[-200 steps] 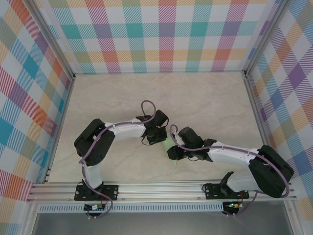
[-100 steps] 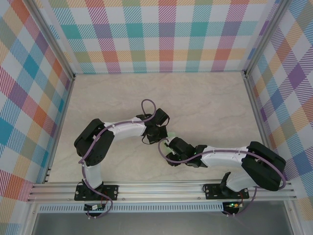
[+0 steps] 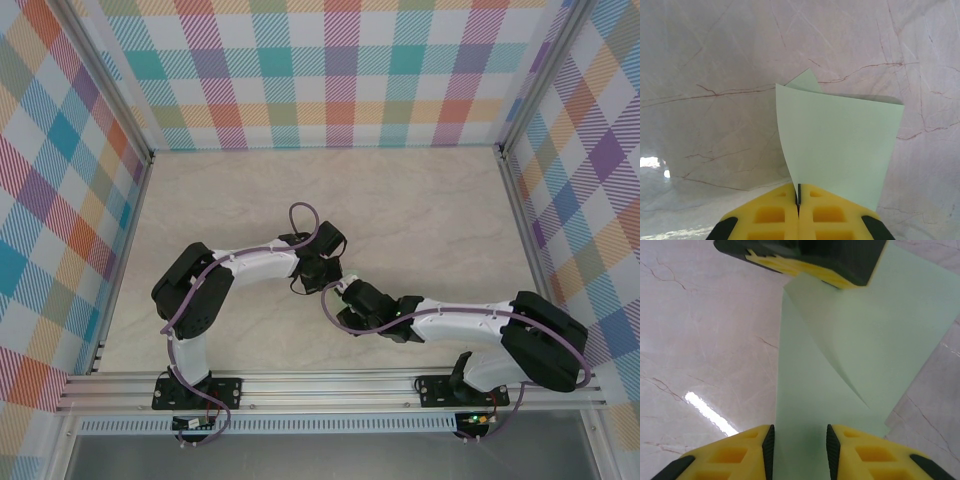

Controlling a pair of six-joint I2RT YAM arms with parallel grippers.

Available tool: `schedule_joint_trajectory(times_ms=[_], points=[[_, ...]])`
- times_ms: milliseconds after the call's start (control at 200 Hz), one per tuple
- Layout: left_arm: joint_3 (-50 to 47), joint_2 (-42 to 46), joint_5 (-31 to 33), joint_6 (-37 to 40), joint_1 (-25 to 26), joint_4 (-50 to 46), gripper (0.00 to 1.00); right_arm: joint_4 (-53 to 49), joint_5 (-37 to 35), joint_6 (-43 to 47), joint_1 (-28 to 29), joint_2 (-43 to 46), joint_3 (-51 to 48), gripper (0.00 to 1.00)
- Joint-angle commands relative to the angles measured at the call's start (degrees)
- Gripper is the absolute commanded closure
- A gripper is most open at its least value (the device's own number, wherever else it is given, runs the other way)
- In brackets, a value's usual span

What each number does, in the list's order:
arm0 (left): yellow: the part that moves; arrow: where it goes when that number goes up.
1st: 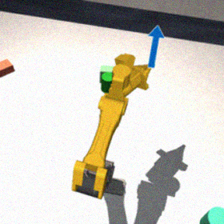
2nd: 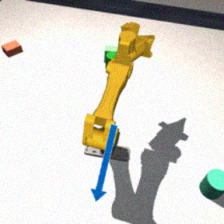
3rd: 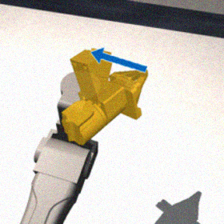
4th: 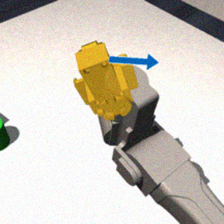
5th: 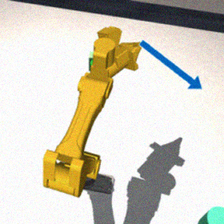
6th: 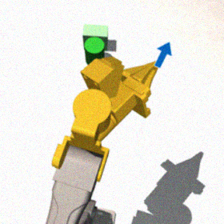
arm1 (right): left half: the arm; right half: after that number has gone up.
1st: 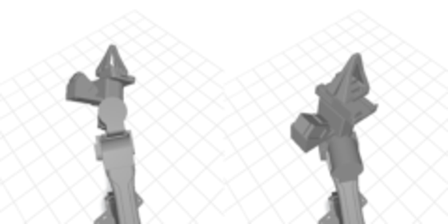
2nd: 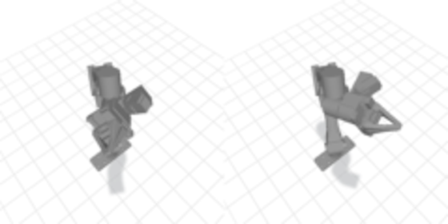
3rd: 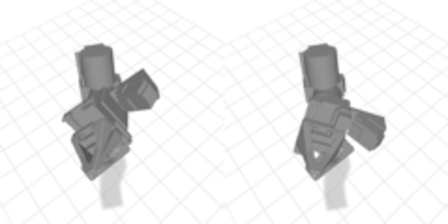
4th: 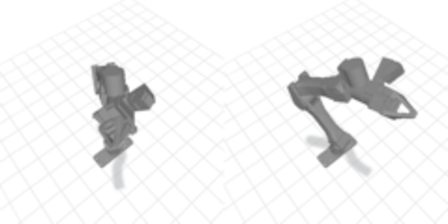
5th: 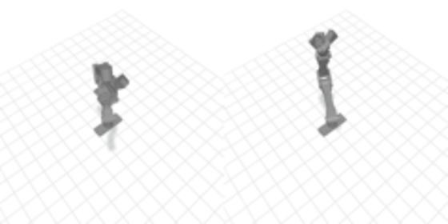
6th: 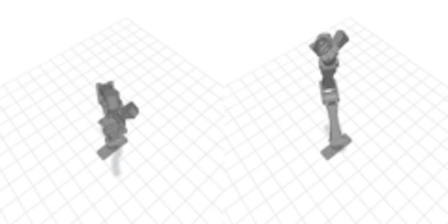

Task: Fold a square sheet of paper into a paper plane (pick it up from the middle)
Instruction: Fold the wing for the fifth time at the center of the table.

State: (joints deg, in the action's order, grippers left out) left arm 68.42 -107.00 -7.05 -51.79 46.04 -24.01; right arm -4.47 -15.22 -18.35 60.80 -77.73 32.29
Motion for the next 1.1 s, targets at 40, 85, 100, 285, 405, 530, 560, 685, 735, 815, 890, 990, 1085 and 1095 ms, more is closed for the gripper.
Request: schedule_joint_trajectory(times_ms=[40,85,100,285,405,530,560,685,735,815,890,990,1085,1095], points=[[1.27,-0.4,-1.04,0.02,0.1,-1.75,1.0,-1.31,-1.26,-0.21,0.43,-1.15,1.76,0.73],[1.21,-0.31,-1.04,0.07,0.13,-1.77,1.0,-1.89,-1.69,-0.61,0.43,-1.58,1.96,0.73],[1.2,-0.25,-1.04,0.04,0.17,-1.8,1.0,-2.06,-1.95,-0.84,0.46,-1.67,1.98,0.74],[1.23,-0.01,-0.91,0.07,0.1,-1.95,1.0,-2.23,-3.66,-2.37,0.46,-0.8,1.16,0.84],[1.26,0.38,-0.57,0.08,0.06,-2.06,0.99,-1.18,-3.07,-3.22,0.38,-0.51,0.14,0.86],[1.36,1.04,-0.34,-0.28,0.14,-2.08,0.87,0.42,-2.35,-4.98,0.42,-0.84,-0.94,0.9],[1.28,1.25,-0.28,-0.27,0.15,-1.96,0.85,1.16,-2.27,-5.58,0.39,-0.84,-1.43,0.9],[1.16,2.45,0.52,-0.65,0.07,-2.05,0.8,3.65,-1.33,-7.64,0.44,-1.57,-2.61,0.89],[1.27,2.54,0.48,-0.37,0.1,-2.08,0.82,3.61,-1.12,-8.75,0.38,-2.04,-2.54,0.89],[1.62,2.11,0.4,0.07,0.1,-2.53,0.94,3.32,-1.03,-9.72,0.41,-1.54,-2.33,0.87],[1.37,1.62,0.14,0.02,0.15,-2.42,0.98,3.32,-0.72,-9.57,0.46,0.11,-2.52,0.85],[1.07,1.04,-0.59,-0.11,0.12,-1.69,1.0,2.45,-0.28,-9.21,0.43,1.62,-2.4,0.81],[1.17,0.93,-0.29,-0.24,0.13,-1.82,1.0,-0.15,0.97,-9.33,0.46,3.09,-1.7,0.78],[1.18,0.94,-0.3,-0.24,0.11,-1.87,1.0,-0.4,1.16,-9.47,0.46,3.35,-1.66,0.78]])
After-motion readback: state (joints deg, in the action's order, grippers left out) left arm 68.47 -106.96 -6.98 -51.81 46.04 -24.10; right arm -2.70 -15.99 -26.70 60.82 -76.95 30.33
